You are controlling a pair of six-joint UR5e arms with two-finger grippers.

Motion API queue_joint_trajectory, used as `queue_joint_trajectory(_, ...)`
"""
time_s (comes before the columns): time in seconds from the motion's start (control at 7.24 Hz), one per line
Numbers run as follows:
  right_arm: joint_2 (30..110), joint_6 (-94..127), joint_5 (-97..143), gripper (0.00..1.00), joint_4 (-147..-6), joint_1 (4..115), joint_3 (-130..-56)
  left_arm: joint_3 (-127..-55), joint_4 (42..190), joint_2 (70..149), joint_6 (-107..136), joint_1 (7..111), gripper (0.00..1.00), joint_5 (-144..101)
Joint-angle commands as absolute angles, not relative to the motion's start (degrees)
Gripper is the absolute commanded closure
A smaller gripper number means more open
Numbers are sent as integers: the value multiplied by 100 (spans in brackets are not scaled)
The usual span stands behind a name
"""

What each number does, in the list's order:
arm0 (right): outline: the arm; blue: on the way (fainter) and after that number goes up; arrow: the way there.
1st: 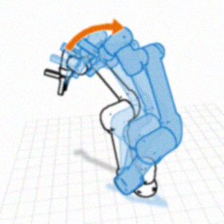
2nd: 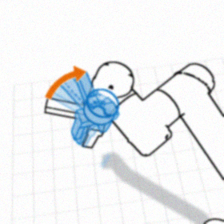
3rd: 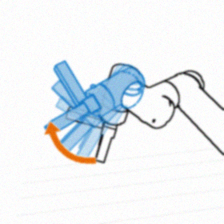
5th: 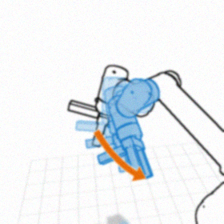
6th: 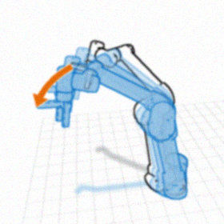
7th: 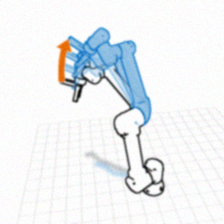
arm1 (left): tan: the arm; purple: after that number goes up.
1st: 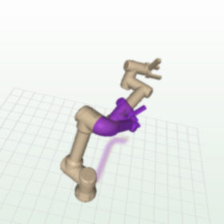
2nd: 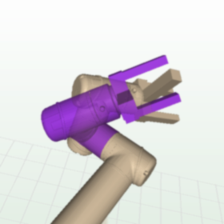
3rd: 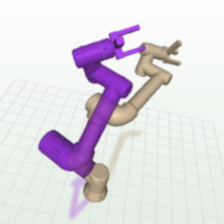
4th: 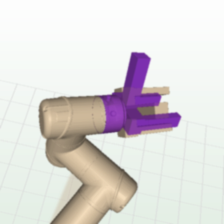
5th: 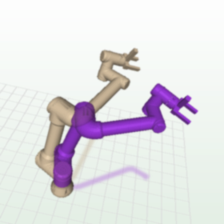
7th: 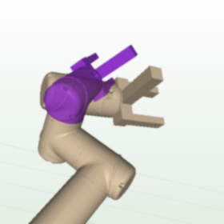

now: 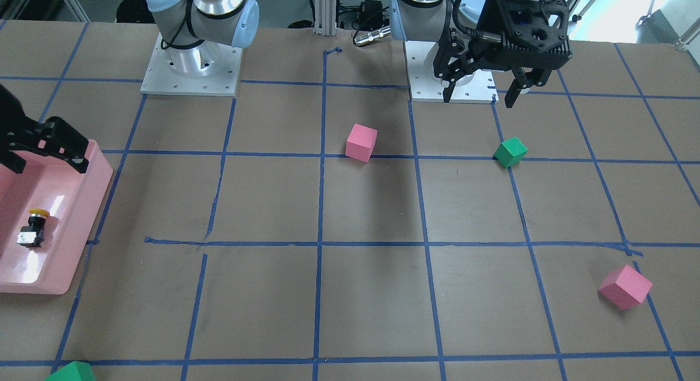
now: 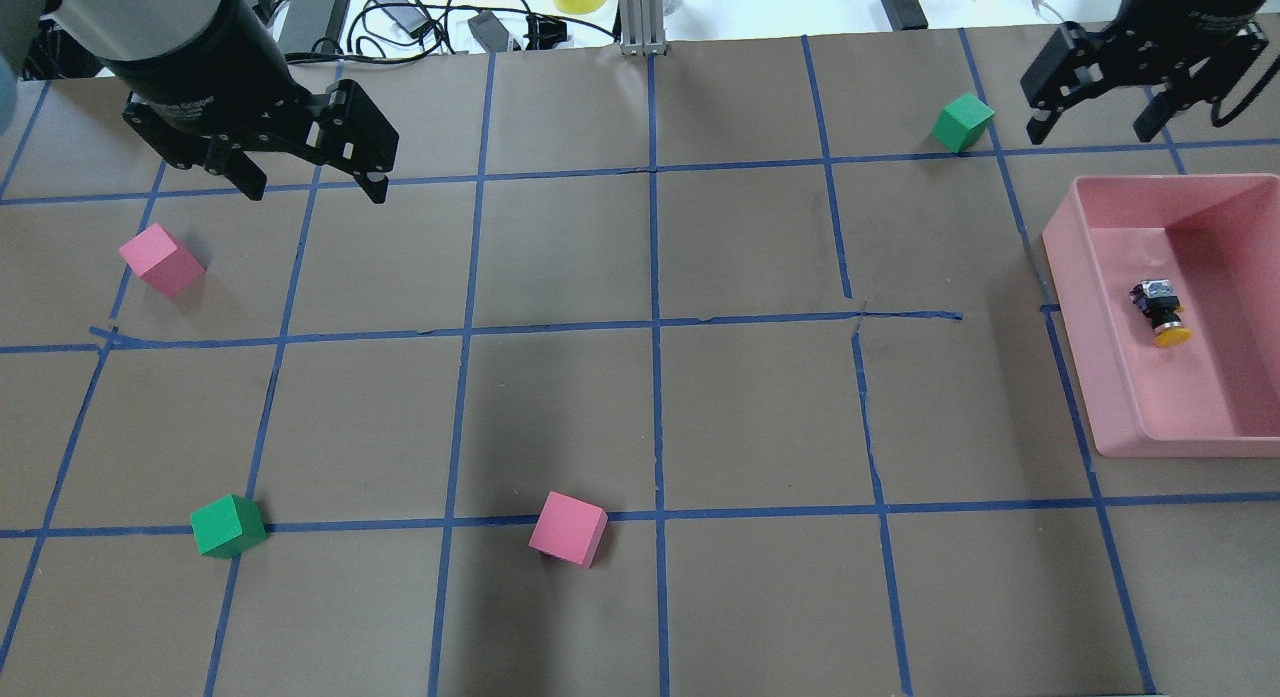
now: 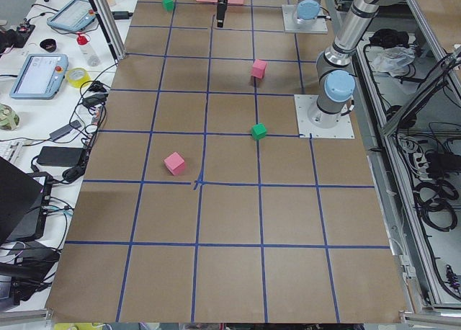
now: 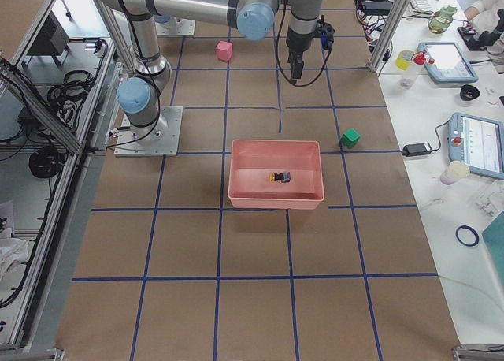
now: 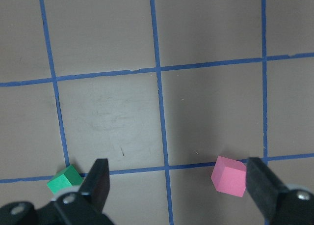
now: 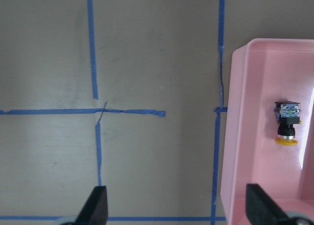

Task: Align button upright
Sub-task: 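Move the right gripper over the pink tray above the button switch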

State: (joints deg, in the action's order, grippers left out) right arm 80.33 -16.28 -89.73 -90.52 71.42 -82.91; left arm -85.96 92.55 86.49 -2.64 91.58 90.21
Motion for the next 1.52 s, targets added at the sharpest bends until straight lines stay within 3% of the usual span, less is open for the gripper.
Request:
queue_joint_trajectory(0.0,7735,-1966,-9385,0,-10389,6471,-8943,-8596,9255,8648,-264,9158,0,9018)
queue_joint_trajectory(0.41,7437,-2276,-9352,0,-11984,5890,-9921,-8596,9255,8648,-264,9158,0,9018)
queue_joint_trajectory(1.38,7031,-2276,-9220,0,-12410,5757,-10230,-8596,9255,8648,-264,9158,0,9009)
